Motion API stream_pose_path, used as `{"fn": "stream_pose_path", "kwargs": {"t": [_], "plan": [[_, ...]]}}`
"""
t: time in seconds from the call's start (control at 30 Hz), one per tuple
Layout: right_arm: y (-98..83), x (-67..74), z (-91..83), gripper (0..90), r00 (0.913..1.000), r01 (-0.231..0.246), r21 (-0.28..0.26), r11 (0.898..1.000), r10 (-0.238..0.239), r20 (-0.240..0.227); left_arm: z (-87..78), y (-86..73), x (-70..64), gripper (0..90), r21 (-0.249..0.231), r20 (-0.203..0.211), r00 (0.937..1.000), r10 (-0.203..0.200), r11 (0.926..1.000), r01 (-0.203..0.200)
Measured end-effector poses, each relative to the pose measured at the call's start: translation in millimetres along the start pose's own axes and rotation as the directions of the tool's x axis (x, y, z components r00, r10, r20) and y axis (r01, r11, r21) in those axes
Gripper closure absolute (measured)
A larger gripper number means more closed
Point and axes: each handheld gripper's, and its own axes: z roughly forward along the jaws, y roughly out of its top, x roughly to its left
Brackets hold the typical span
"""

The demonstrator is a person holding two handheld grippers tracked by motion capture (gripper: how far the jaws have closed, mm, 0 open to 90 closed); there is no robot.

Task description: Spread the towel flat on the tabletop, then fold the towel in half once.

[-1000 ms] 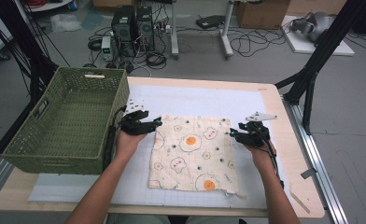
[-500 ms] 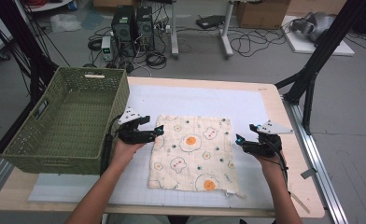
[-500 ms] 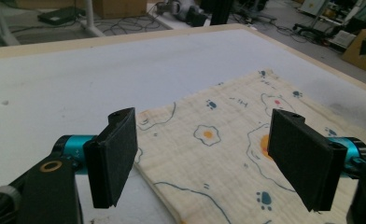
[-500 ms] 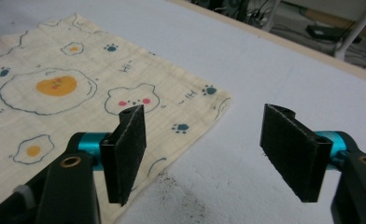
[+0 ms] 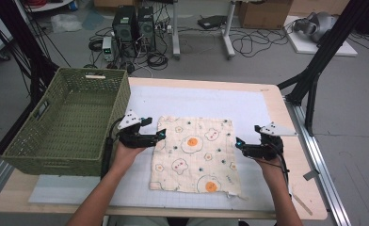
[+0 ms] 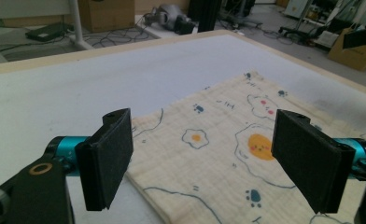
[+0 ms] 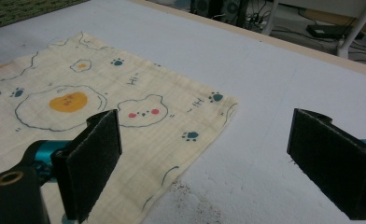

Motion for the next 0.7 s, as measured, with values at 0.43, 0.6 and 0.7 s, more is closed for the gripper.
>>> {"fn": "stream_pose_path", "kwargs": {"t": [0.43, 0.6, 0.7], "plan": [[-2.8, -7.5, -2.2, 9.4, 0.9979, -0.061, 0.011, 0.998, 0.062, -0.021, 2.6, -2.0, 4.3, 18.8, 0.011, -0.002, 0.9993, -0.038, 0.9992, 0.038], [-4.7, -7.3, 1.1, 9.4, 0.9979, -0.057, 0.040, 0.998, 0.058, -0.027, 3.9, -3.5, 4.7, 19.2, 0.041, -0.010, 0.9994, -0.034, 0.9986, 0.035], [-6.2, -6.0, 4.1, 9.4, 0.9984, -0.051, 0.071, 0.996, 0.052, -0.022, 5.9, -5.2, 7.4, 19.4, 0.050, -0.030, 0.9982, -0.052, 0.9973, 0.054]]}}
